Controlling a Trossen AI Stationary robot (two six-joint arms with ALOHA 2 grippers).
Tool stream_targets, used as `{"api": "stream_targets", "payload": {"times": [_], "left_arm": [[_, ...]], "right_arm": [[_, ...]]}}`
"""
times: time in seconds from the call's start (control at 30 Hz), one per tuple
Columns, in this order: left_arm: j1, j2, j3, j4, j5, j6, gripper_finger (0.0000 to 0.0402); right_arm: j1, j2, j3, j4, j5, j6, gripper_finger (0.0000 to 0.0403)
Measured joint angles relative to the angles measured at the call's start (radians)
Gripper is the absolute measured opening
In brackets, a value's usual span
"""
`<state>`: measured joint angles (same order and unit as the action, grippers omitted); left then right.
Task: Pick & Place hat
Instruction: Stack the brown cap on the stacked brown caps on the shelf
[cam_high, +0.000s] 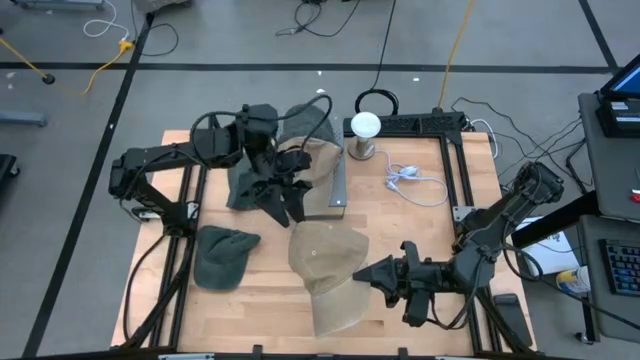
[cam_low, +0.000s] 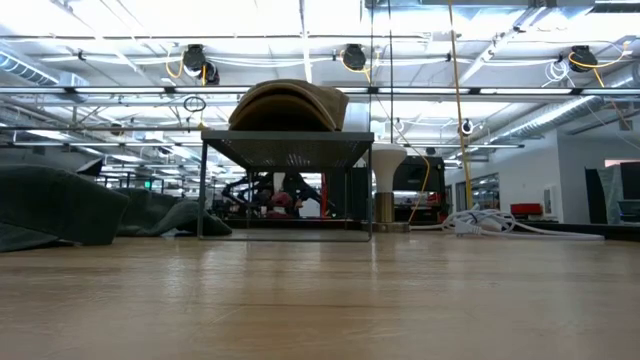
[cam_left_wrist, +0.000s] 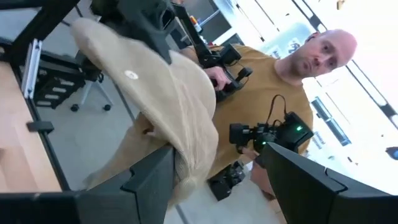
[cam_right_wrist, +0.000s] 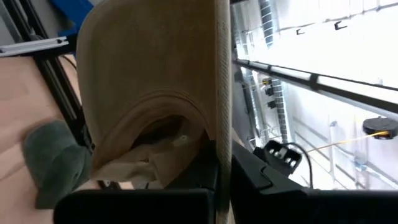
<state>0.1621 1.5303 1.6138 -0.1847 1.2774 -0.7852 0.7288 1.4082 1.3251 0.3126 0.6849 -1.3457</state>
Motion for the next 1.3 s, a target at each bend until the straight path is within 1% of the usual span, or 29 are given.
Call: {"api": "stream_targets", "payload": {"times": [0.13, 0.27, 0.47, 0.53, 0.63, 0.87, 1.0, 1.07, 1.13, 1.3], "left_arm": [[0.012, 0.0, 0.0, -0.004, 0.005, -0.057, 0.025], [0.01, 0.0, 0.0, -0.005, 0.009, -0.037, 0.025], [0.008, 0.0, 0.0, -0.005, 0.008, -0.028, 0.025], [0.0, 0.0, 0.0, -0.005, 0.008, -0.027, 0.0243], [-0.008, 0.0, 0.0, -0.006, 0.028, -0.013, 0.0209], [0.0, 0.0, 0.0, -0.005, 0.034, -0.004, 0.008], [0.009, 0.001, 0.0, -0.005, 0.058, 0.021, 0.0016], [0.011, 0.001, 0.0, -0.005, 0.075, 0.043, 0.0008], [0.016, 0.001, 0.0, -0.005, 0.083, 0.047, 0.0012], [0.03, 0.001, 0.0, -0.005, 0.097, 0.046, 0.0004]], "right_arm": [[0.0, 0.0, 0.0, 0.025, -0.001, -0.034, 0.0008], [-0.001, 0.0, 0.001, 0.08, -0.001, -0.064, 0.0008], [-0.019, 0.0, 0.001, 0.109, -0.001, -0.081, 0.0008], [-0.028, 0.0, 0.001, 0.108, -0.002, -0.083, 0.0008], [-0.042, 0.0, 0.001, 0.106, -0.004, -0.084, 0.0008], [-0.069, 0.0, 0.001, 0.104, -0.005, -0.081, 0.0008], [-0.085, 0.0, 0.001, 0.101, -0.005, -0.081, 0.0008], [-0.091, 0.0, 0.001, 0.102, -0.005, -0.081, 0.0008], [-0.095, 0.0, 0.001, 0.1, -0.006, -0.075, 0.0008], [-0.108, 0.0, 0.001, 0.089, -0.002, -0.003, 0.001]]}}
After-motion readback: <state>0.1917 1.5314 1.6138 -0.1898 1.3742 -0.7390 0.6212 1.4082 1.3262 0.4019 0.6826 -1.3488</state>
